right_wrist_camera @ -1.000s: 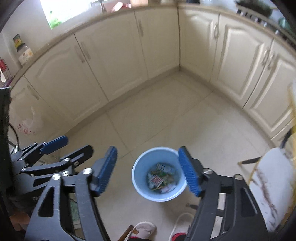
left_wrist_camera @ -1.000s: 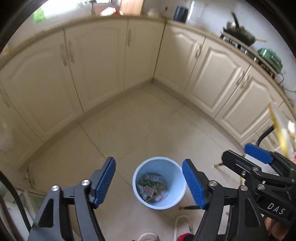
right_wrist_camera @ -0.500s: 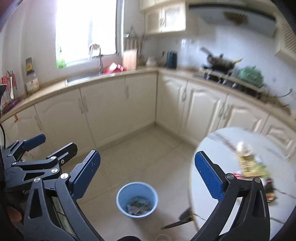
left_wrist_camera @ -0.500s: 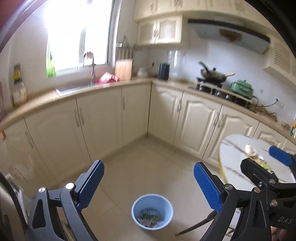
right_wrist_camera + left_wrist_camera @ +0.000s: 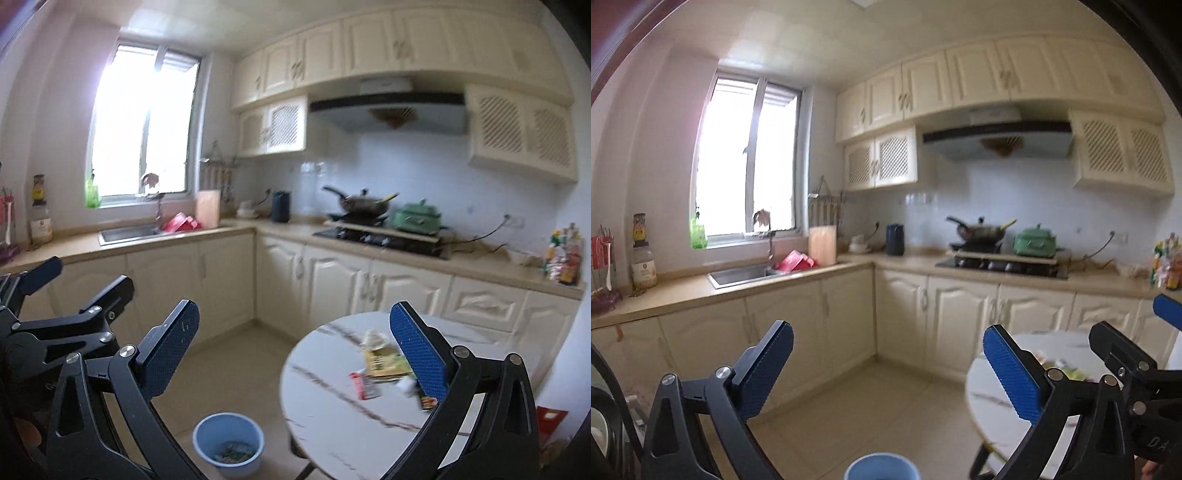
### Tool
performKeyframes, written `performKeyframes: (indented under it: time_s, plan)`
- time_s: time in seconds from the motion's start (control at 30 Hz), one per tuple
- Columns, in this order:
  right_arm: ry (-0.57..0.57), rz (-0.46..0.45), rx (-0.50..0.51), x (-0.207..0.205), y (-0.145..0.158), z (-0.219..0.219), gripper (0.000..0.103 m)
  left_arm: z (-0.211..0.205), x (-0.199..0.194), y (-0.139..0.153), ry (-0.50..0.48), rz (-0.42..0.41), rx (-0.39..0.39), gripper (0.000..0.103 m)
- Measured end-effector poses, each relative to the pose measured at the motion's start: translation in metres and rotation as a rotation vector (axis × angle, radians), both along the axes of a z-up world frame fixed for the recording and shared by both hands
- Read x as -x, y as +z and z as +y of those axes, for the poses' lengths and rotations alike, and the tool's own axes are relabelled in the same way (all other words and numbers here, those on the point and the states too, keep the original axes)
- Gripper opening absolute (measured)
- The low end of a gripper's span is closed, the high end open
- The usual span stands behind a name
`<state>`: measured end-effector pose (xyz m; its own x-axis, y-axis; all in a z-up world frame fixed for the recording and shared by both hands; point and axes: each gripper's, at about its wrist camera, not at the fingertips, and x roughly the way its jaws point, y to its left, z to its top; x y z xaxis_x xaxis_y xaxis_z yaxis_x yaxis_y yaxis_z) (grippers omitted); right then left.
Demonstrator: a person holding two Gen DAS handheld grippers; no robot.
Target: Collect trash
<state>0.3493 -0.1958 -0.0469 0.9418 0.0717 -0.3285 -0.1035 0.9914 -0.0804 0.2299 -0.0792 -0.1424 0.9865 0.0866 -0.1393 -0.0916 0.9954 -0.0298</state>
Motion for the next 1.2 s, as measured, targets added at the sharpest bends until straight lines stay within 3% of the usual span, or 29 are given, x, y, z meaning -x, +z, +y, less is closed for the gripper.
performKeyframes:
  time_s: [0.23, 0.43, 0.77, 1.2]
  plan:
    - [-0.092, -0.062, -0.009, 0.032, 0.013, -0.038, 0.103, -0.012, 0.069, -0.046, -0.062, -0.048, -0.017, 0.102]
    - [-0.159, -0.063, -0.024, 0.040, 0.011, -0.078, 0.103, -0.023, 0.077, -0.043, -0.122, -0.039, -0.049, 0.102]
    - [-0.241, 0.024, -0.033, 0.015, -0.019, -0.140, 0.103, -0.065, -0.020, -0.026, -0.217, 0.088, -0.139, 0.102]
    - [-0.311, 0.337, -0.102, -0.065, -0.124, -0.214, 0.103, -0.119, -0.188, -0.057, -0.350, 0.488, -0.130, 0.102]
